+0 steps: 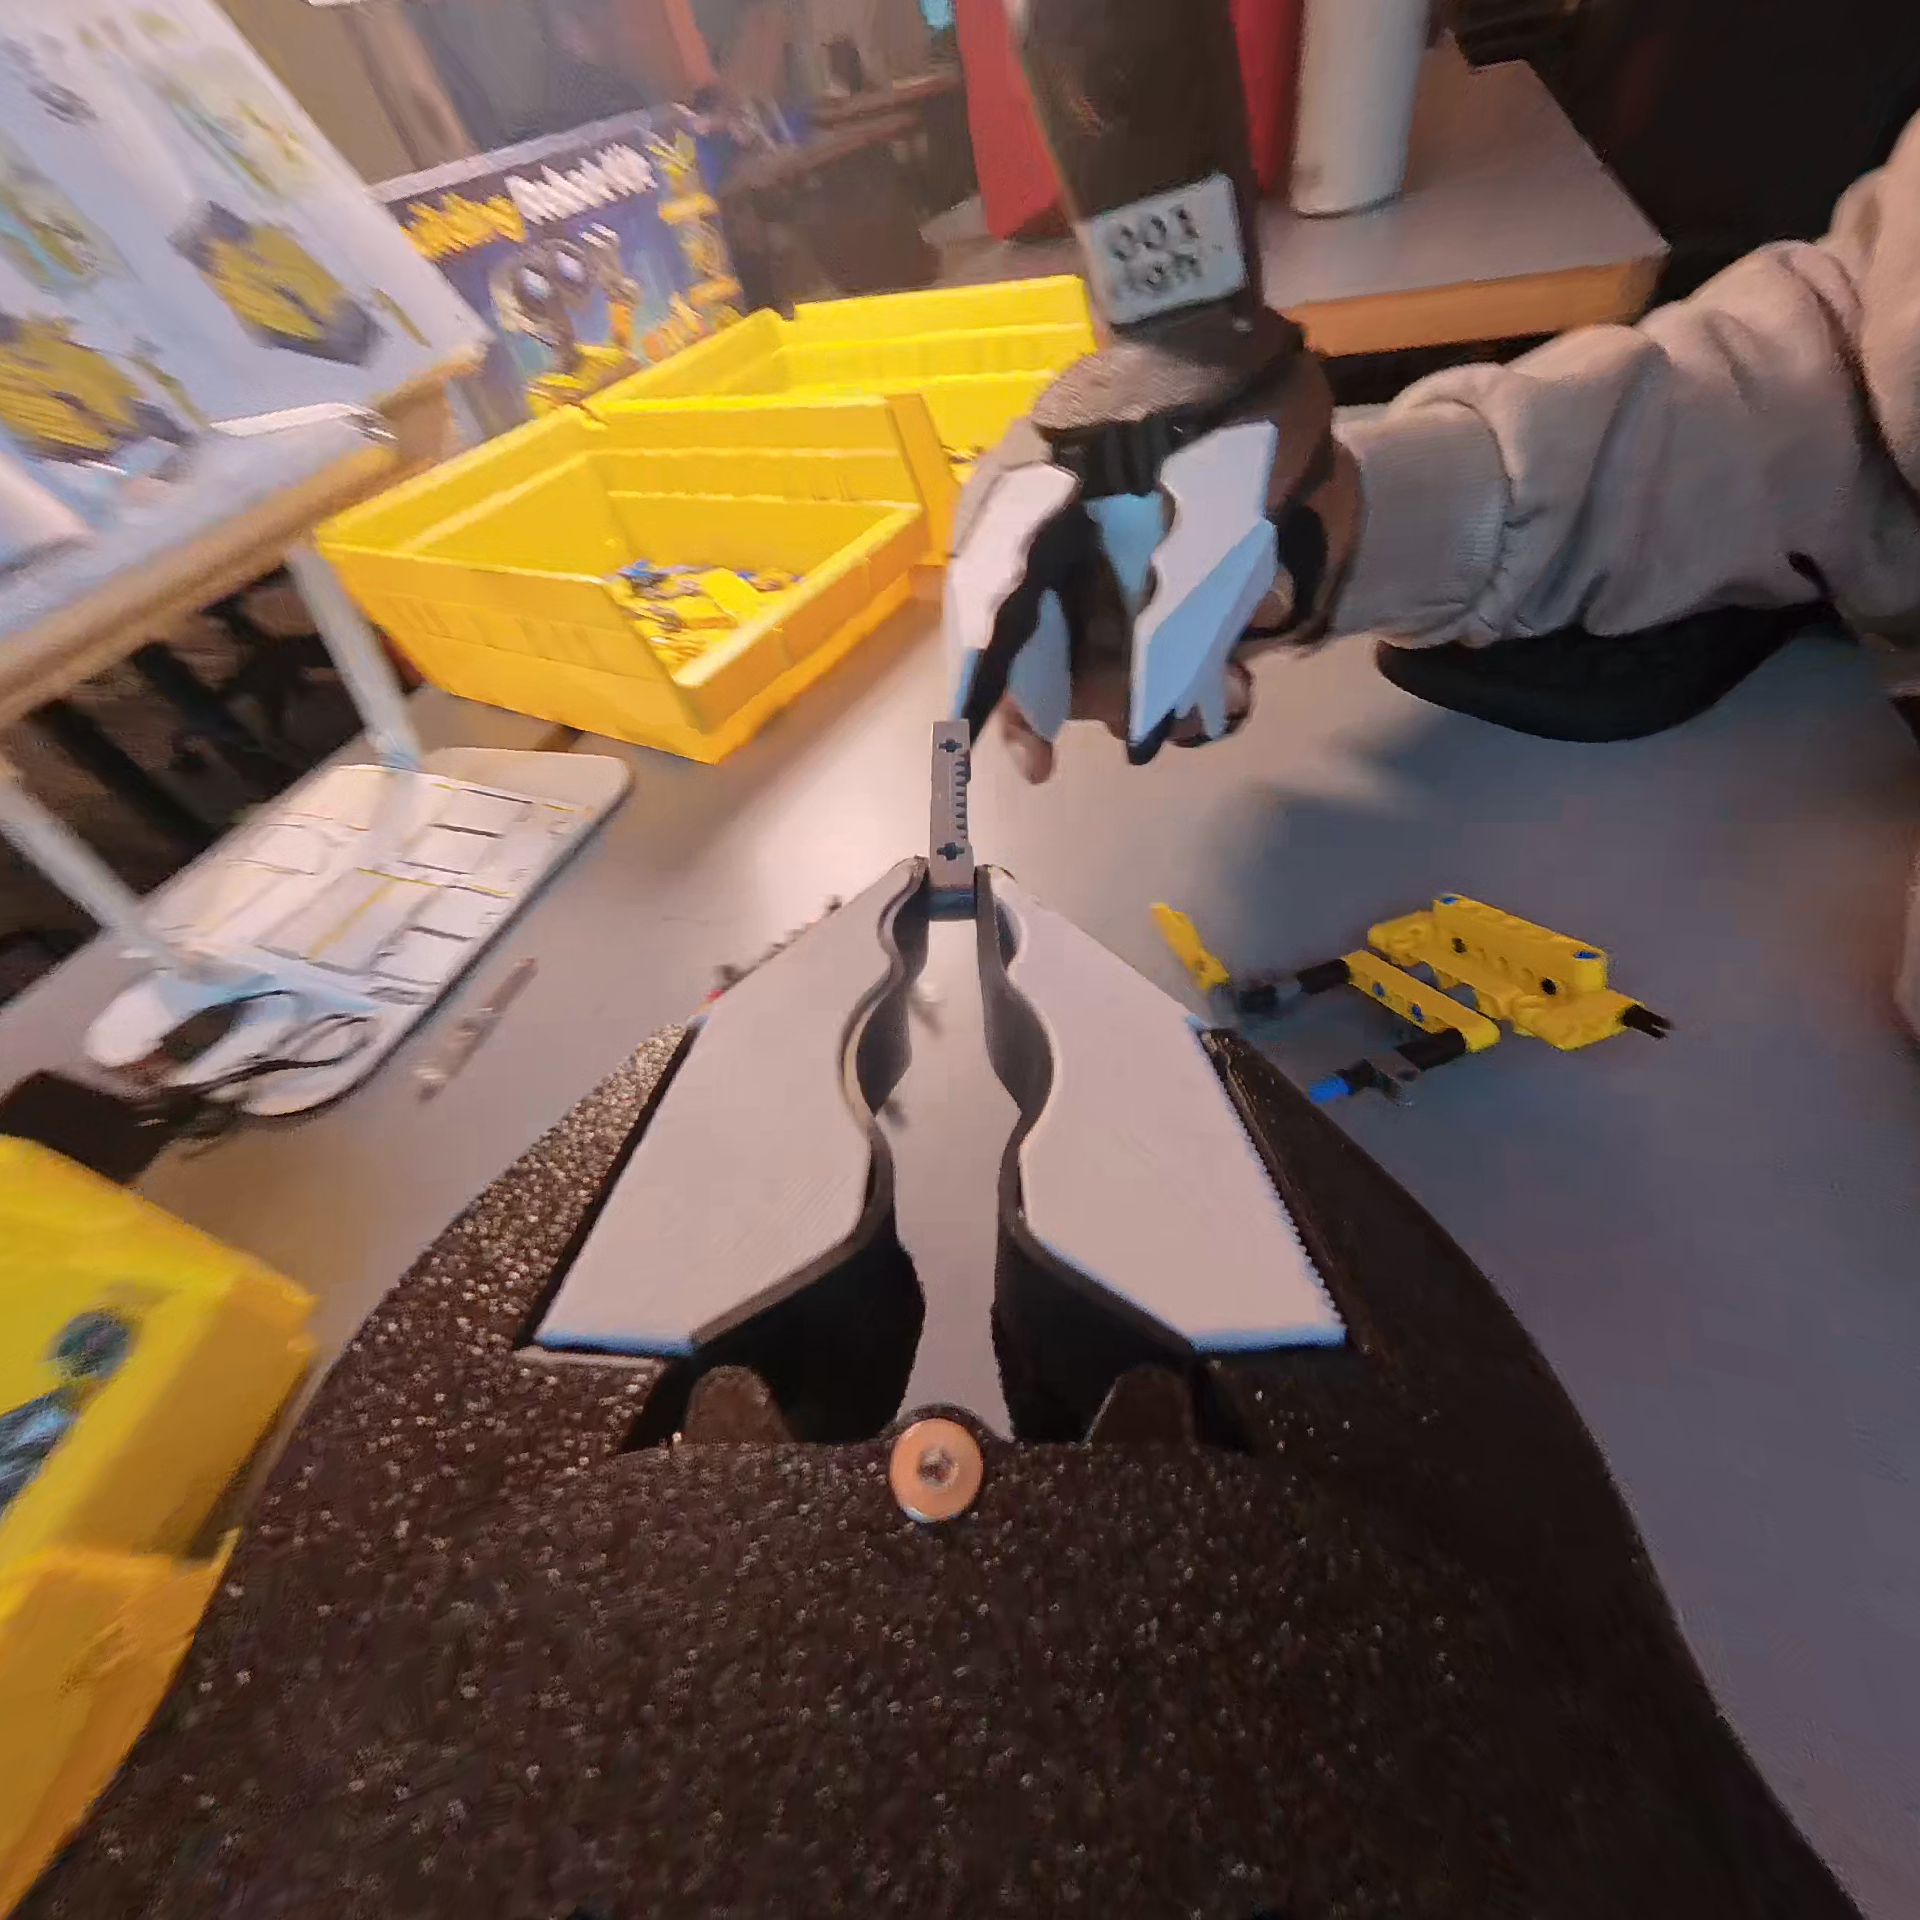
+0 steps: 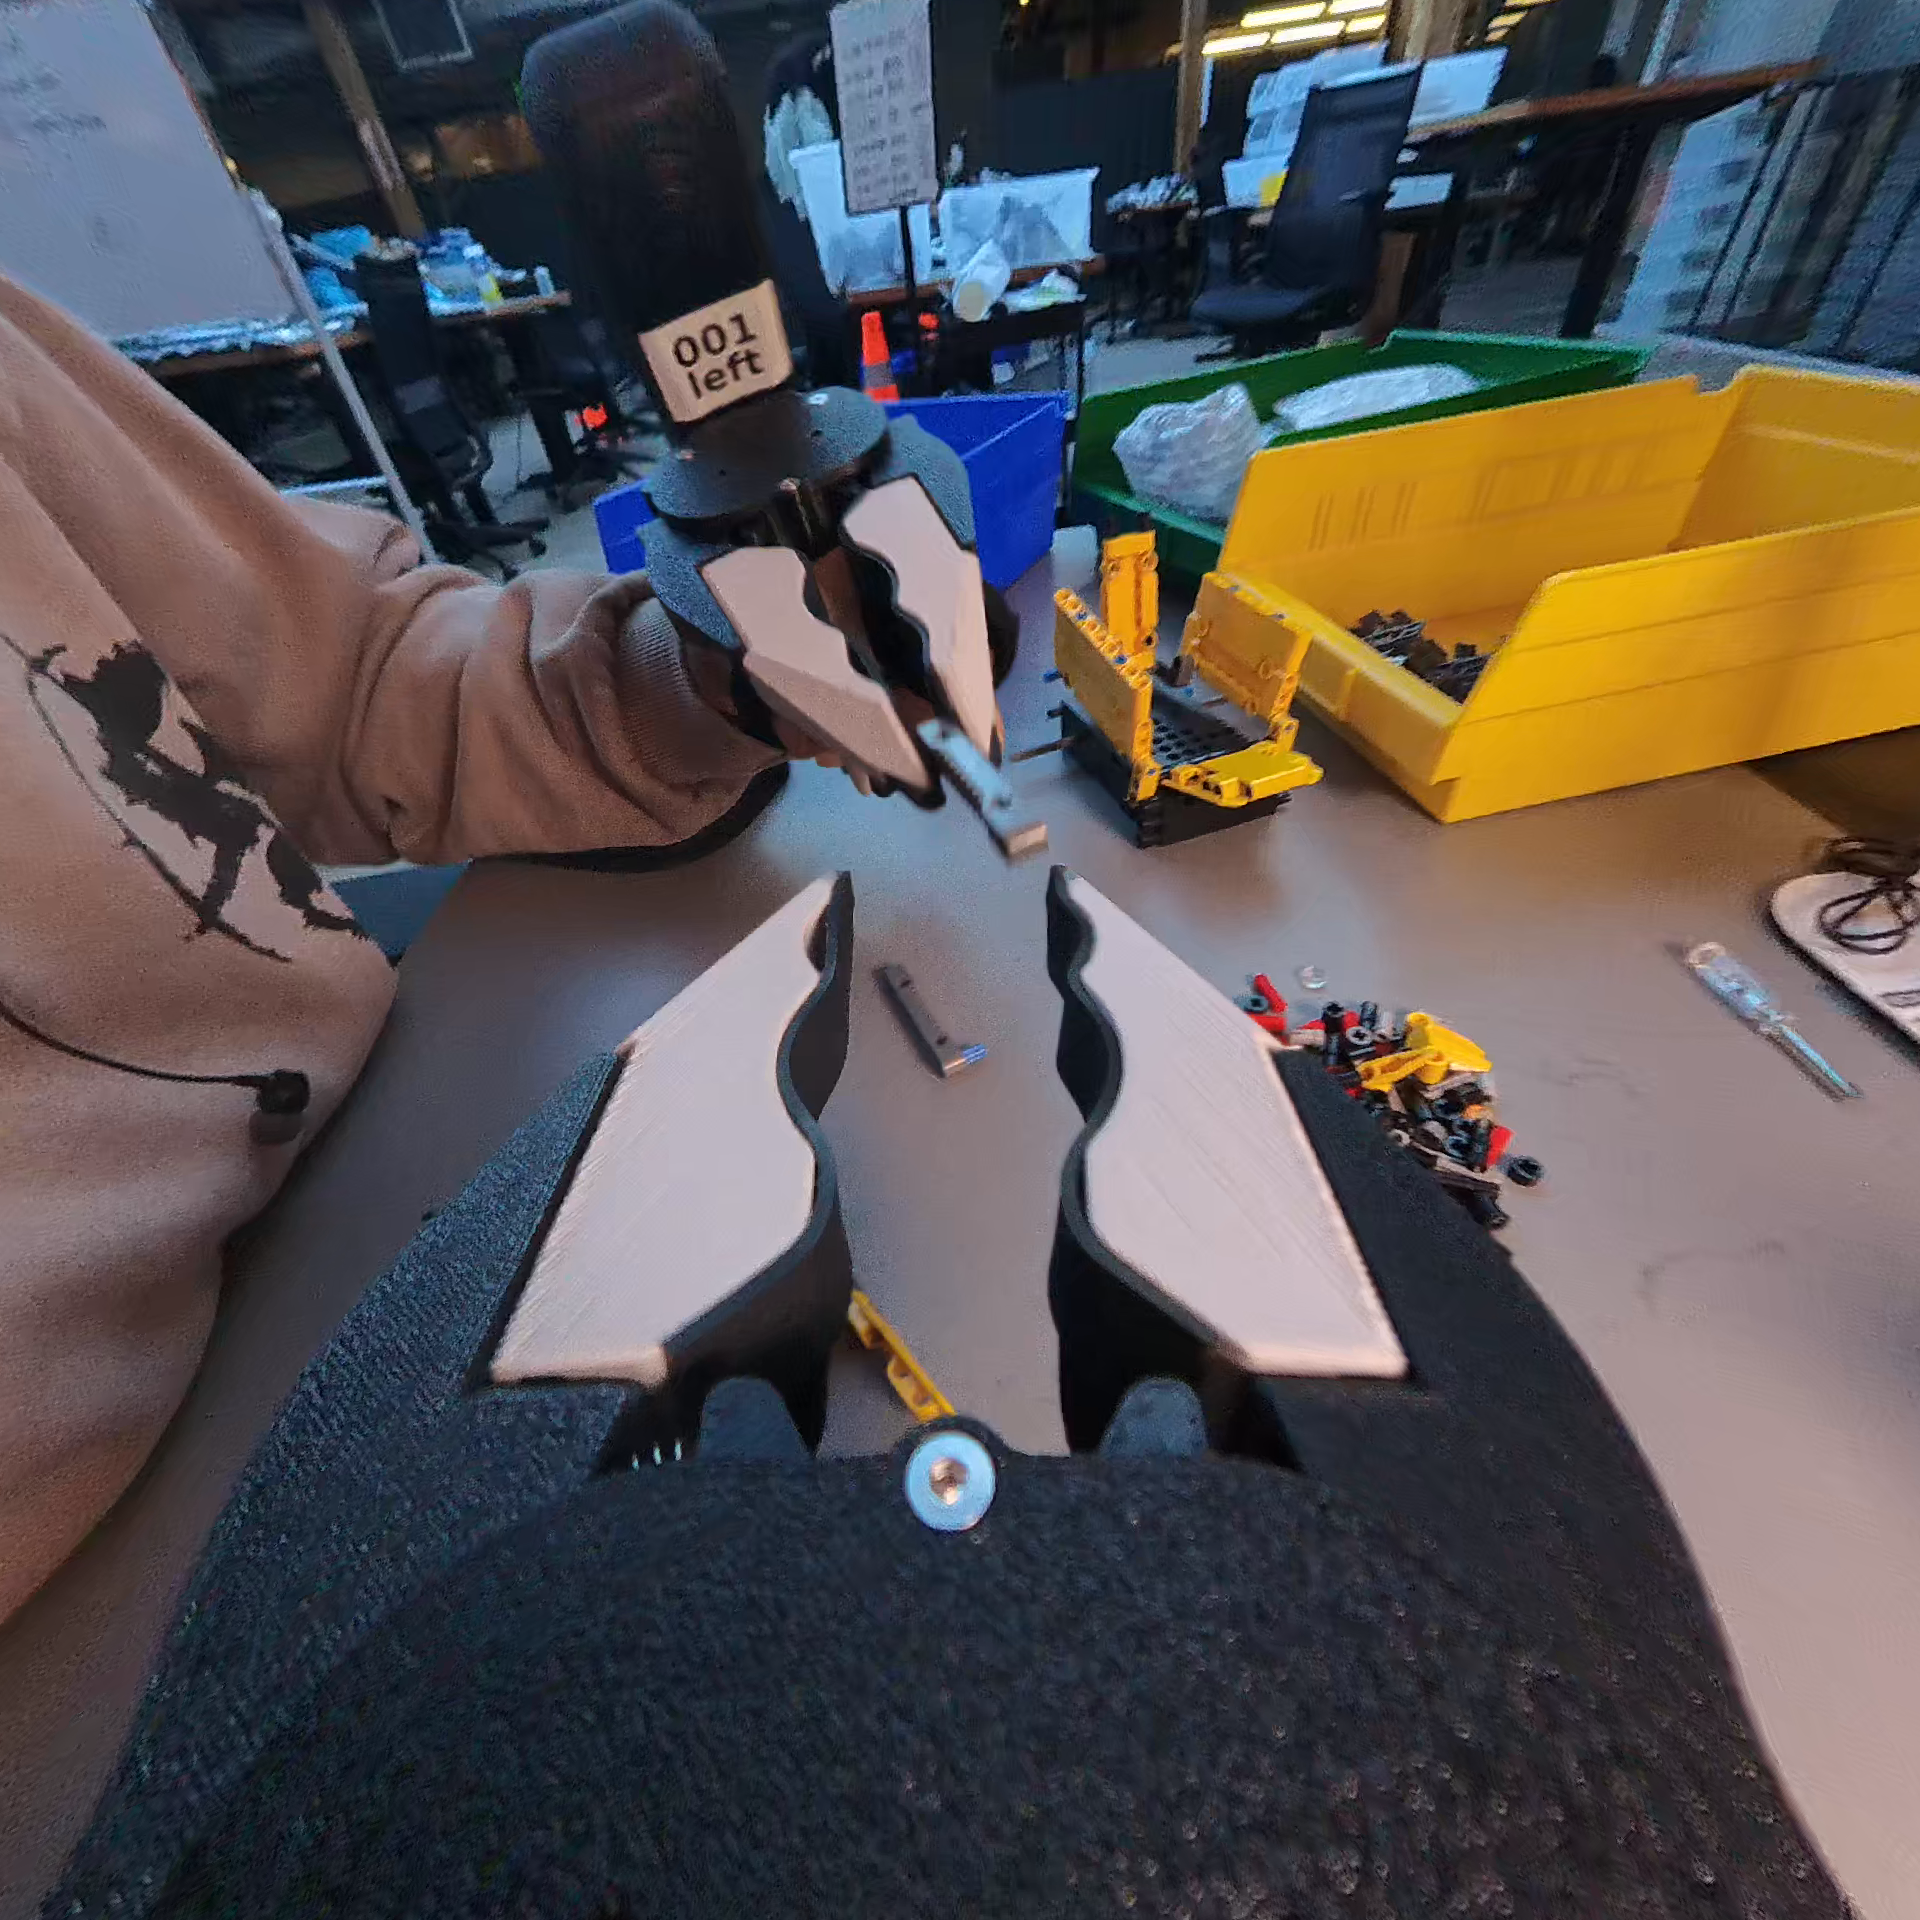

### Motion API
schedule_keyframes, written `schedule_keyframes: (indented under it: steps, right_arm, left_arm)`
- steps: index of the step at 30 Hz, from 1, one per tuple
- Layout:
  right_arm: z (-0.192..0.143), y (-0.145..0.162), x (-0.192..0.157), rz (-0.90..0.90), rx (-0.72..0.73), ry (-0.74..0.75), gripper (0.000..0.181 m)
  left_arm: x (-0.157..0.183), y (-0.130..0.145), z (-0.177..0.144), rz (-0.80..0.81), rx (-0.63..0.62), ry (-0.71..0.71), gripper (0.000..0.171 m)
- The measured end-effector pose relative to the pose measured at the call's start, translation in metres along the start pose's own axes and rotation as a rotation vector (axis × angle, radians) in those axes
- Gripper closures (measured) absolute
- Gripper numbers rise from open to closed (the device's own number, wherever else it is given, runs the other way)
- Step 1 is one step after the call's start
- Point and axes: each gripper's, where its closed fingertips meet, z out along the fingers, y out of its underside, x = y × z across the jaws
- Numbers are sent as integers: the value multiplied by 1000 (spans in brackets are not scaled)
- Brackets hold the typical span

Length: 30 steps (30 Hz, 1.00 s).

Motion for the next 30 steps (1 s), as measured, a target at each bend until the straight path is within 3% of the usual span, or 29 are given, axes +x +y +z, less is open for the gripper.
schedule_keyframes:
  steps: [3, 6, 8, 10, 12, 14, 18, 22, 26, 30]
  right_arm:
    - [-15, -14, 18, -1, 48, 91, 137]
    - [-36, -21, 35, -26, 36, 181, 135]
    - [-50, -20, 40, -44, 21, 216, 137]
    - [-63, -18, 41, -45, 17, 238, 139]
    - [-71, -15, 40, -23, 35, 236, 144]
    - [-72, -12, 39, 18, 51, 216, 146]
    - [-58, 0, 32, 62, 11, 160, 145]
    - [-45, 16, 22, -5, -87, 153, 145]
    - [-34, 30, 15, -57, -160, 141, 145]
    - [-25, 40, 9, -55, -193, 118, 145]
  left_arm:
    - [-64, -30, -64, 55, 26, -340, 165]
    - [-129, -43, -185, 29, -52, -816, 165]
    - [-152, -22, -284, -64, -222, -1151, 165]
    - [-150, 9, -361, -193, -371, -1334, 166]
    - [-137, 50, -401, -300, -594, -1376, 165]
    - [-119, 88, -418, -360, -843, -1355, 166]
    - [-106, 118, -414, -379, -979, -1329, 165]
    - [-120, 97, -373, -300, -827, -1307, 150]
    - [-112, 52, -262, -127, -614, -1012, 148]
    - [-38, 46, -113, -154, -462, -370, 150]
